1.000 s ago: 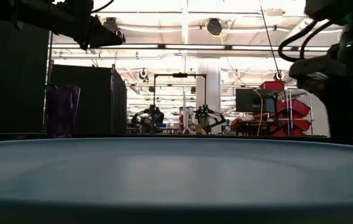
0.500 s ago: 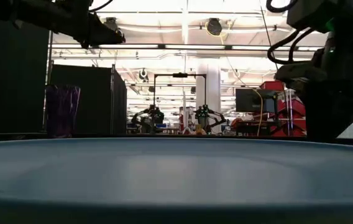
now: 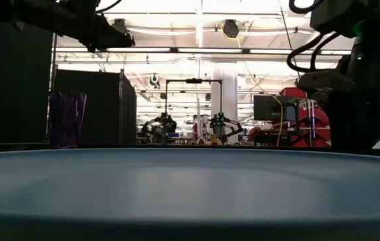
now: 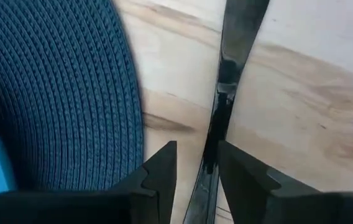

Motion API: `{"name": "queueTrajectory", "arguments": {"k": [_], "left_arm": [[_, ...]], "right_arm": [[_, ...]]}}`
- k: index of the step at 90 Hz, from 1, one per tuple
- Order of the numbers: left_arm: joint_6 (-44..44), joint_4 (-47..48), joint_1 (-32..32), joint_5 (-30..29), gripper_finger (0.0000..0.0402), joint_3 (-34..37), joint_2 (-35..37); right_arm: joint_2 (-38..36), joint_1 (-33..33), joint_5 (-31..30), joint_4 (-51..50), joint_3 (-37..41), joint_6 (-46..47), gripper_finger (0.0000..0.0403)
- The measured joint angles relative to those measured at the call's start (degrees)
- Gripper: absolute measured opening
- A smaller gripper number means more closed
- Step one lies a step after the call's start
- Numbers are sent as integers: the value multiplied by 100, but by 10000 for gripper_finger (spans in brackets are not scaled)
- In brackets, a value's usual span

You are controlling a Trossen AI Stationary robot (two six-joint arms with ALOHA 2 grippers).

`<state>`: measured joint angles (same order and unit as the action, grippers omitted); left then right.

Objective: Set table place
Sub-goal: Move the table knife to the right of the table mat

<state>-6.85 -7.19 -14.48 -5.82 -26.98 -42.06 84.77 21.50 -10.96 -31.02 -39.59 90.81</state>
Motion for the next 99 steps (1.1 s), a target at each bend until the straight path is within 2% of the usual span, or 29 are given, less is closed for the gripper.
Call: {"name": "queueTrajectory", "arguments": {"k": [38, 99], "left_arm": [[2, -1, 0, 0, 42, 0, 0], [13, -1, 0, 0, 42, 0, 0]], "right_arm": [[4, 154, 29, -103, 0, 306, 100], [22, 155, 66, -197, -61, 290, 100]]}}
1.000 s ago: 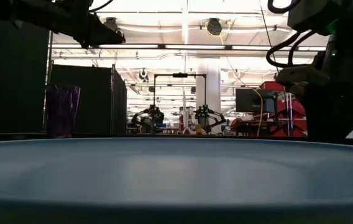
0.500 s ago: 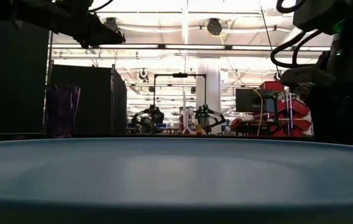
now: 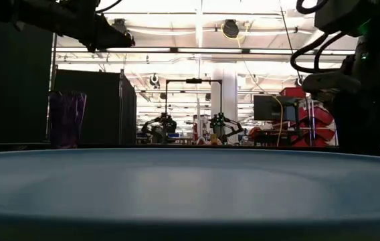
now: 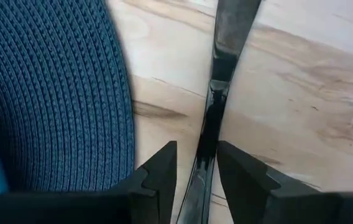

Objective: Set table place
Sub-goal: Move the table knife to the right of the table mat

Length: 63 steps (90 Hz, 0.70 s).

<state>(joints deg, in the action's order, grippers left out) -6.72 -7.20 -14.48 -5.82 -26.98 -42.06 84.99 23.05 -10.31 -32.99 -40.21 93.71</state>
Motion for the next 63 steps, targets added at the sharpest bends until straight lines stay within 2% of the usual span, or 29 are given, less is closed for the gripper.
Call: {"name": "queueTrajectory", "arguments": {"k": [63], "left_arm": [[-4, -2, 0, 0, 42, 2, -1]], "right_arm": [[164, -2, -18, -24, -15, 442, 100]]}}
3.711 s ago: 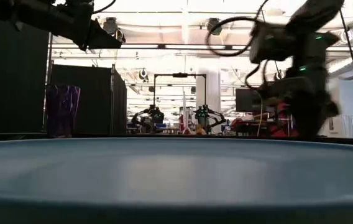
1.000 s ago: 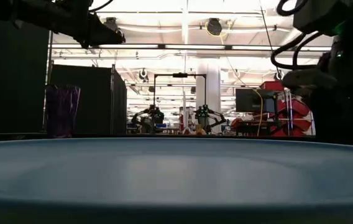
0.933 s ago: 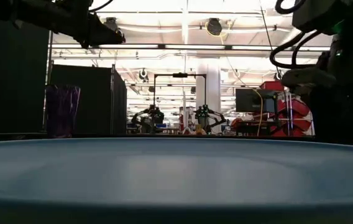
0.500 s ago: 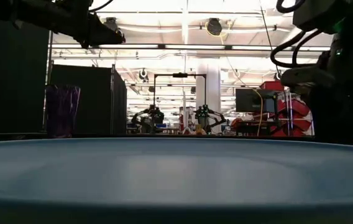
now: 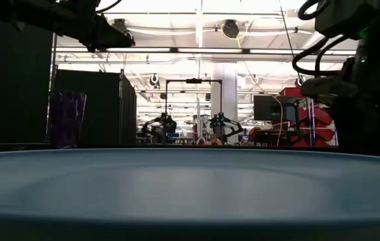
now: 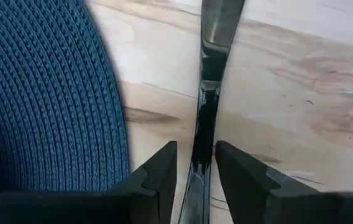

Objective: Set table place
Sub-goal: Move the table knife to the right of the table mat

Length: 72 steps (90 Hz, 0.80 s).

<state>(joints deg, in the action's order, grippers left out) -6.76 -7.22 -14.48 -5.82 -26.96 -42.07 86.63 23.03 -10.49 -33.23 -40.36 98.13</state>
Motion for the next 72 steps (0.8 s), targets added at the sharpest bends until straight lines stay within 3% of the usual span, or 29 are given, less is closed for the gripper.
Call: {"name": "queueTrajectory", "arguments": {"k": [13, 34, 72], "left_arm": [[-2, 0, 0, 0, 42, 0, -1], [-1, 0, 0, 0, 42, 0, 1], [-9, 0, 0, 0, 42, 0, -1]], "right_arm": [[22, -27, 60, -171, -114, 8, 100], [26, -210, 14, -1691, -921, -357, 100], [151, -462, 3, -1227, -979, -515, 100]]}}
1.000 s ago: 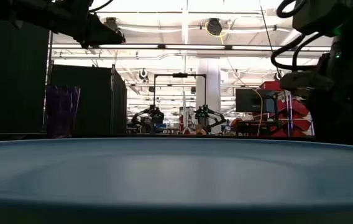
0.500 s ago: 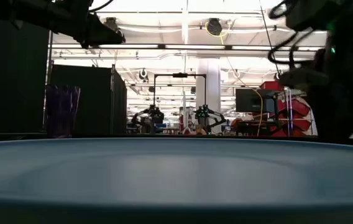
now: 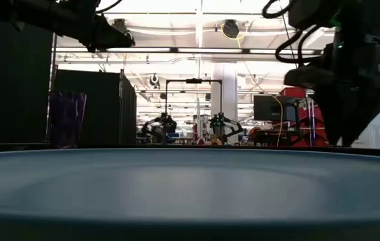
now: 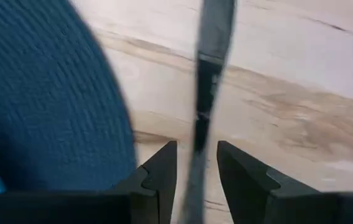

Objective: Set table place
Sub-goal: Move the table knife to the right of the table mat

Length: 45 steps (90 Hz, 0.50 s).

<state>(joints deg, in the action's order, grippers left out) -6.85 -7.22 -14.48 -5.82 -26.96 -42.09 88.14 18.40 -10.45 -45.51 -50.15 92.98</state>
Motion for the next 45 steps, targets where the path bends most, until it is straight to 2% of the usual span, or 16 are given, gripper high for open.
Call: {"name": "queueTrajectory", "arguments": {"k": [16, 29, 45], "left_arm": [[-2, -2, 0, -2, 42, 0, 0], [-3, -1, 0, -1, 42, 0, 0], [-4, -2, -1, -2, 42, 0, 0]], "right_arm": [[0, -166, 13, -22, -160, -305, 89], [0, -472, -99, -899, -902, -971, 59], [99, -752, -181, -961, -1690, -1727, 31]]}}
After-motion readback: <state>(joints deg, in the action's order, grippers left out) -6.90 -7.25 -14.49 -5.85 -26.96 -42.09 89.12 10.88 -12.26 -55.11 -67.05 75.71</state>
